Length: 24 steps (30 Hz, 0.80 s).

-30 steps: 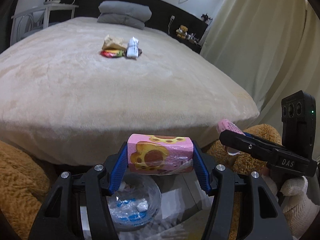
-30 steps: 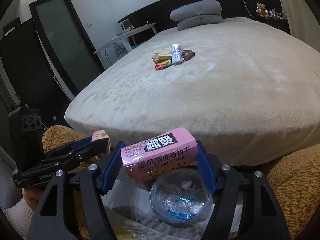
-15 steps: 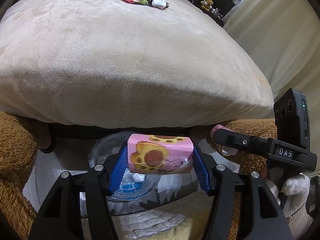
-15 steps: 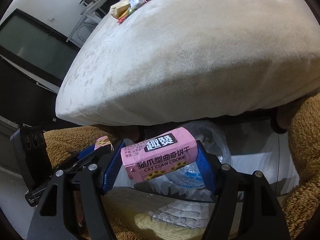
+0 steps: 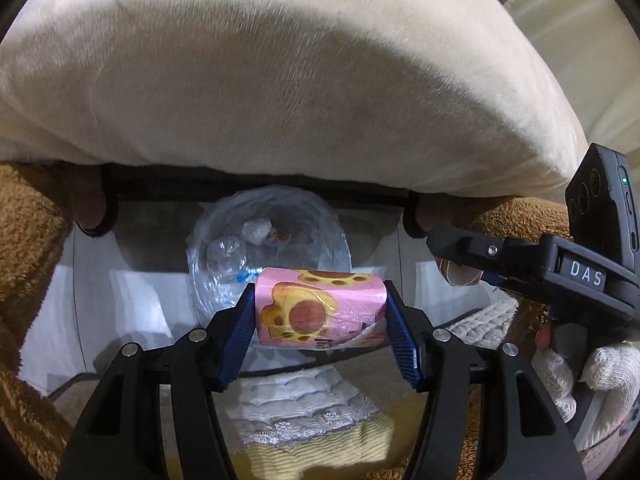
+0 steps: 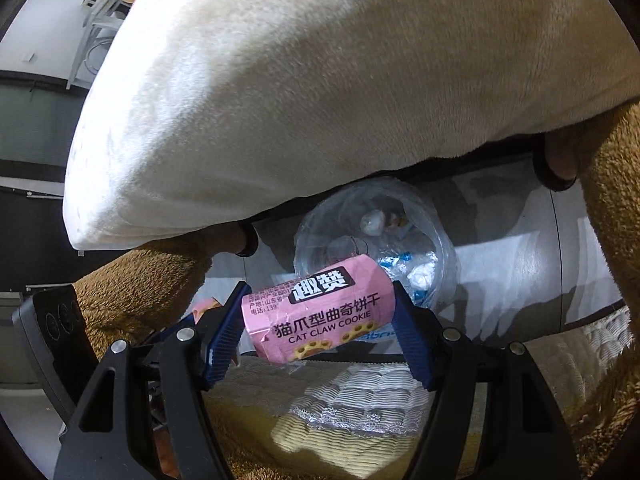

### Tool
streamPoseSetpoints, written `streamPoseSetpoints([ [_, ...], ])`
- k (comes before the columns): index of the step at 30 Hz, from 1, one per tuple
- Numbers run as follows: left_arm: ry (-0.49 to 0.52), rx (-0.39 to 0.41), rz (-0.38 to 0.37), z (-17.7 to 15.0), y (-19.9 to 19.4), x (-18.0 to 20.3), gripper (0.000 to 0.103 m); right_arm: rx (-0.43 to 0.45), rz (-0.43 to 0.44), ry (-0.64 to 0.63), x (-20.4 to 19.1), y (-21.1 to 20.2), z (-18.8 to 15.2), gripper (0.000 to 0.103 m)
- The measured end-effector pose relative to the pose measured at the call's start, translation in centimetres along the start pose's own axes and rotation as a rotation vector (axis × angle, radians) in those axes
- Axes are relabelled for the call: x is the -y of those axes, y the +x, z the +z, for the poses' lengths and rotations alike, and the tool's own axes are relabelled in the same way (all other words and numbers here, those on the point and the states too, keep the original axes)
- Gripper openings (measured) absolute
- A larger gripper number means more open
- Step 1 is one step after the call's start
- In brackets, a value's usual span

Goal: Collect trash
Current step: 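Open the right gripper over the clear bin while the left gripper releases its wrapper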

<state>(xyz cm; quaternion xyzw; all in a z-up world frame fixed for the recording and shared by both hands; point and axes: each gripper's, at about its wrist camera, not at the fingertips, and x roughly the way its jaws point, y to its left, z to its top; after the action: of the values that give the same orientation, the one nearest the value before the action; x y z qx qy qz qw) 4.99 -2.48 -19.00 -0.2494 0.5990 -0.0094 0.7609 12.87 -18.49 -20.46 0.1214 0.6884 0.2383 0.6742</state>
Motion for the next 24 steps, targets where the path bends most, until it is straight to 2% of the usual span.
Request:
streamPoseSetpoints([
  [8, -0.034, -0.054, 0.000, 0.0, 0.4, -0.4, 0.059, -0.044, -0.012, 0.026, 0.3, 1.5, 0.3, 0.069],
  [14, -0.020, -0.069, 0.016, -0.1, 0.5, -0.4, 0.060, -0.051, -0.016, 0.037, 0.3, 1.8, 0.4, 0.069],
  [15, -0.023, -0.072, 0.016, 0.0, 0.6, -0.4, 0.060, -0.049, -0.017, 0.040, 0.3, 1.8, 0.4, 0.069],
  [17, -0.031, -0.073, 0.017, 0.1, 0.6, -0.7, 0.071, -0.050, -0.017, 0.046, 0.4, 1.9, 0.4, 0.069],
  [23, -0.055, -0.070, 0.010, 0.4, 0.5, -1.2, 0.074, -0.056, -0.019, 0.039, 0.2, 2.1, 0.3, 0.070],
  [24, -0.056, -0.067, 0.009, 0.4, 0.4, -1.2, 0.074, -0.056, -0.015, 0.041, 0.2, 2.1, 0.3, 0.075],
])
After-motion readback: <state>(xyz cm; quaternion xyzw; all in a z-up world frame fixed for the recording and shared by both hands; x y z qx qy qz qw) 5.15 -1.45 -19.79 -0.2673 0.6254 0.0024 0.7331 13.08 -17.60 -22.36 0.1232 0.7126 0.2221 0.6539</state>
